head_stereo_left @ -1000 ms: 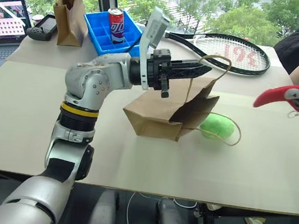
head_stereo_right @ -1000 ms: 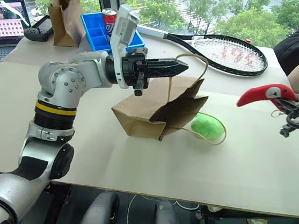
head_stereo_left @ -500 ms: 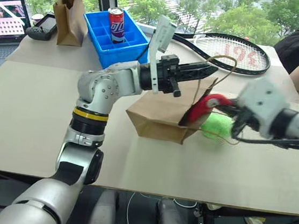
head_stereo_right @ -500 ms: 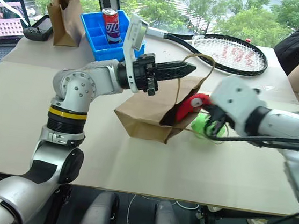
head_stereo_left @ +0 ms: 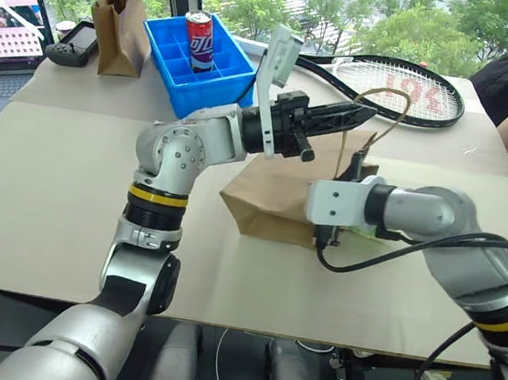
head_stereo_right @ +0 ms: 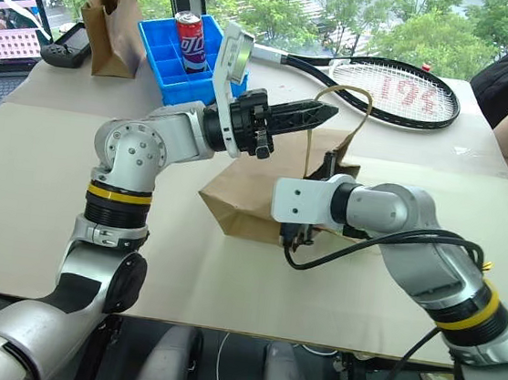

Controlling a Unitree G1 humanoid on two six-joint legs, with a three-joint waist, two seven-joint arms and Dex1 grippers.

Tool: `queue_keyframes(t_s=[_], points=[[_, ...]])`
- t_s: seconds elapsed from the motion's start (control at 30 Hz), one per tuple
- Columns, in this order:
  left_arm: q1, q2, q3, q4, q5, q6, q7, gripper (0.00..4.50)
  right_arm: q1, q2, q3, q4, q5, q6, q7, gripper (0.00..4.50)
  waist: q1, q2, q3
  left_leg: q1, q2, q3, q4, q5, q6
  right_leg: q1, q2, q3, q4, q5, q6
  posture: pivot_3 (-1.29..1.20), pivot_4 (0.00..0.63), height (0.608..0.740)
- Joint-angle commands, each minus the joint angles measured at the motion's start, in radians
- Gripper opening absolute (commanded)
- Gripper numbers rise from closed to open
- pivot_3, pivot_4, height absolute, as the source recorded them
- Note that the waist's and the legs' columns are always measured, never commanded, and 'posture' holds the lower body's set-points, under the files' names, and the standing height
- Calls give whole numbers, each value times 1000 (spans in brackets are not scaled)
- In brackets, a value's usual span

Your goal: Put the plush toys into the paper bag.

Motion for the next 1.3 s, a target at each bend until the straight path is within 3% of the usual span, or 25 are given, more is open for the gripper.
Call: queue_keyframes(t_s=[0.03, 0.17, 0.27, 0.4, 0.53, 0.63, 0.8, 1.17, 1.3], points=[[-1, 4, 24, -47, -33, 7, 10, 0, 34, 23, -64, -8, 6, -56, -15, 1520, 0, 0, 0, 0, 0, 0, 0, 0, 0, 0, 0, 0, 0, 0, 0, 0, 150, 656], [-1, 7, 22, -48, -40, 4, 15, 0, 73, 37, -117, -17, 7, -59, -23, 2728, 0, 0, 0, 0, 0, 0, 0, 0, 0, 1, 0, 0, 0, 0, 0, 0, 150, 656], [-1, 7, 19, -50, -44, 4, 13, 0, 121, 21, -240, -37, 80, 10, -15, 3792, 1, 0, 0, 1, 0, -1, 0, 0, 0, 1, 0, 0, 0, 0, 0, 0, 150, 656], [4, 14, 6, -59, -50, 12, 2, 0, 163, 18, -429, -35, 195, 108, -19, 3792, 2, 0, 0, 0, 0, -1, 0, 0, 0, 1, 0, 0, 0, 0, 0, 0, 150, 656], [15, 36, -18, -77, -56, 30, -37, 0, 184, -20, -675, 95, 299, 208, -28, 3792, 1, 0, 0, 1, 0, -1, 0, 0, 0, 2, 0, 0, 0, 0, 0, 0, 150, 656], [18, 35, -20, -82, -60, 33, -41, 0, 201, -15, -739, 194, 323, 233, -54, 3792, 1, 0, 0, 1, 0, 0, 0, 0, 0, 2, 0, 0, 0, 0, 0, 0, 150, 656], [20, 32, -23, -87, -58, 33, -43, 0, 251, 47, -726, 317, 326, 313, -126, 3792, -4, 0, 0, 3, 0, 0, 0, 1, 0, 3, 0, 0, 0, 0, 0, 0, 150, 656], [24, 44, -19, -106, -57, 43, -37, 0, 344, 157, -699, 272, 439, 449, -147, 3792, -5, 2, 1, 3, 0, 0, 0, 1, 1, 3, 0, 1, 1, 0, 0, 0, 150, 656], [23, 43, -21, -107, -57, 41, -36, 0, 357, 193, -676, 269, 473, 485, -161, 2747, -5, 2, 1, 3, 0, 0, 0, 1, 1, 3, 0, 1, 1, 0, 0, 0, 150, 656]])
